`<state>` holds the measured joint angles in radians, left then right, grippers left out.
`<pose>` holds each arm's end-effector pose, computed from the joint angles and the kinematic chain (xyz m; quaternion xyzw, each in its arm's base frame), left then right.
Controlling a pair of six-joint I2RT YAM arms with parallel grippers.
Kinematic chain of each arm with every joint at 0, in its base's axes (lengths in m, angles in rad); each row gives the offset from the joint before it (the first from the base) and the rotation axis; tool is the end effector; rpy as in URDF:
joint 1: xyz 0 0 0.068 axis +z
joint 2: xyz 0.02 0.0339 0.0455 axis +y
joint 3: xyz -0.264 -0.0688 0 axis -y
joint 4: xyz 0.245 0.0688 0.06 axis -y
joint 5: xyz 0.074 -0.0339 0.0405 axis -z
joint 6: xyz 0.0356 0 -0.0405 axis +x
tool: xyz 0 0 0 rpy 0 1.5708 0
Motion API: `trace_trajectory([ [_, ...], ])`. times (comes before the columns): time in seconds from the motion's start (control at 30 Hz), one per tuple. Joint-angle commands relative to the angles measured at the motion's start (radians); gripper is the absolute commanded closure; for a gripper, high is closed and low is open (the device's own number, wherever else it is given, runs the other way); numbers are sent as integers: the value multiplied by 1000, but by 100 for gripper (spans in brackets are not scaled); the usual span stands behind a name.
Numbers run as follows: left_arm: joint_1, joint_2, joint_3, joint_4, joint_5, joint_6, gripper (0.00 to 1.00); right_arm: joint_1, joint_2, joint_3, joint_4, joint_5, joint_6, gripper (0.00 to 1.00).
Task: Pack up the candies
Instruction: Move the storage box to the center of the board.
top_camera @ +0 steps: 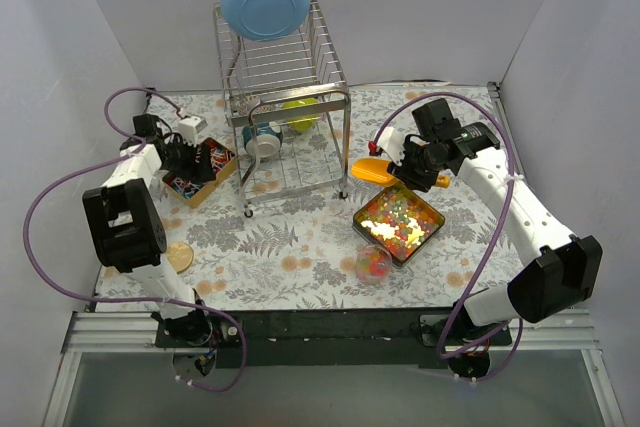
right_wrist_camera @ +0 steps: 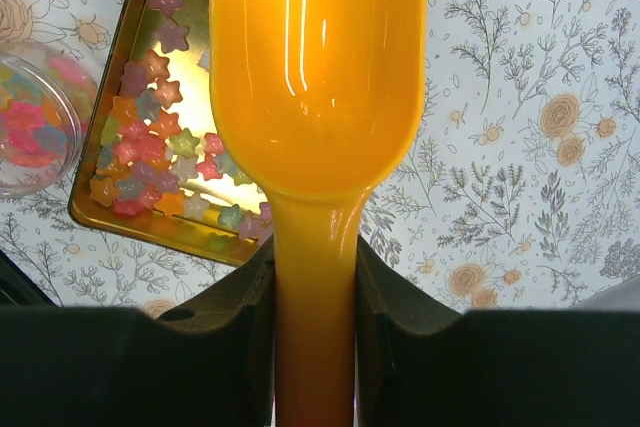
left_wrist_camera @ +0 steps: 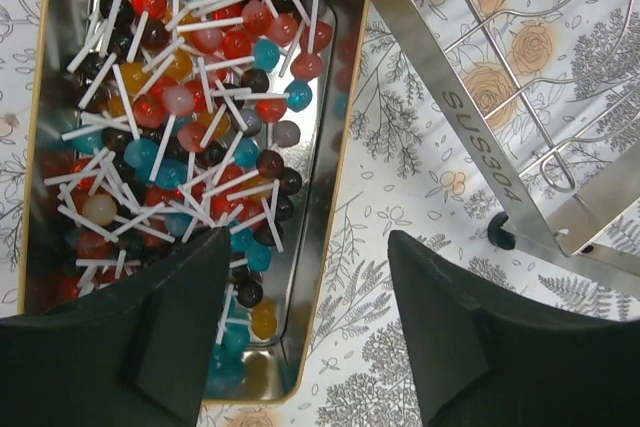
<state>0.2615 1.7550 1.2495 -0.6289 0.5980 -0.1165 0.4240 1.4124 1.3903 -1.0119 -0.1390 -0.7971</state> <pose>0.3486 0.0725 0.2132 -0.1127 0.9283 -0.2718 0.2272 0.2536 0.1199 0.3349 -0.5665 0.7775 0.0167 0.2724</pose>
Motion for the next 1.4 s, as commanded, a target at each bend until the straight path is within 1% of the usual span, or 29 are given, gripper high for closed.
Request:
trace_trajectory([
  [0.0, -44, -6, -45, 67, -21, 57, 42, -10, -33, -8, 35, -24, 10, 99],
  [0.03, -48, -8, -70, 77, -36, 64, 46, -10, -33, -7, 35, -22, 12, 99],
  [0.1, -57, -12, -96, 107, -56, 74, 49, -11, -30, -5, 36, -16, 12, 99],
  [0.23, -57, -15, -128, 158, -98, 64, 62, -11, -26, 3, 35, -11, 18, 99],
  [0.33, -57, -17, -131, 161, -115, 78, 67, -11, -23, 3, 38, -10, 21, 99],
  [0.37, -57, -17, -133, 159, -122, 87, 73, -11, -23, 3, 39, -7, 21, 99],
  [0.4, -57, -17, -133, 158, -132, 93, 76, -11, -20, 3, 41, -4, 21, 99],
  [0.53, -54, -31, -148, 155, -138, 112, 82, -11, -4, 21, 42, -4, 19, 99],
  [0.6, -53, -29, -147, 132, -132, 161, 88, -11, 0, 29, 39, -7, 19, 99],
  [0.67, -53, -40, -153, 118, -132, 173, 91, -11, 5, 30, 39, -7, 19, 99],
  [0.73, -50, -54, -170, 115, -133, 190, 96, -11, 3, 29, 41, -5, 18, 99],
  [0.83, -30, -78, -188, 97, -133, 227, 100, -11, 2, 23, 42, -8, 18, 99],
  [0.93, 2, -89, -200, 66, -122, 284, 100, -11, -1, 23, 42, -13, 16, 99],
  [0.97, 14, -91, -200, 55, -116, 338, 100, -11, -1, 24, 42, -14, 16, 99],
  [1.1, 42, -94, -196, 5, -77, 443, 100, -11, 2, 21, 41, -14, 15, 99],
  [1.23, 45, -91, -196, -77, -32, 540, 100, -11, 0, 15, 42, -14, 15, 99],
  [1.37, 44, -109, -240, -121, -23, 662, 100, -11, -4, 7, 42, -7, 13, 99],
])
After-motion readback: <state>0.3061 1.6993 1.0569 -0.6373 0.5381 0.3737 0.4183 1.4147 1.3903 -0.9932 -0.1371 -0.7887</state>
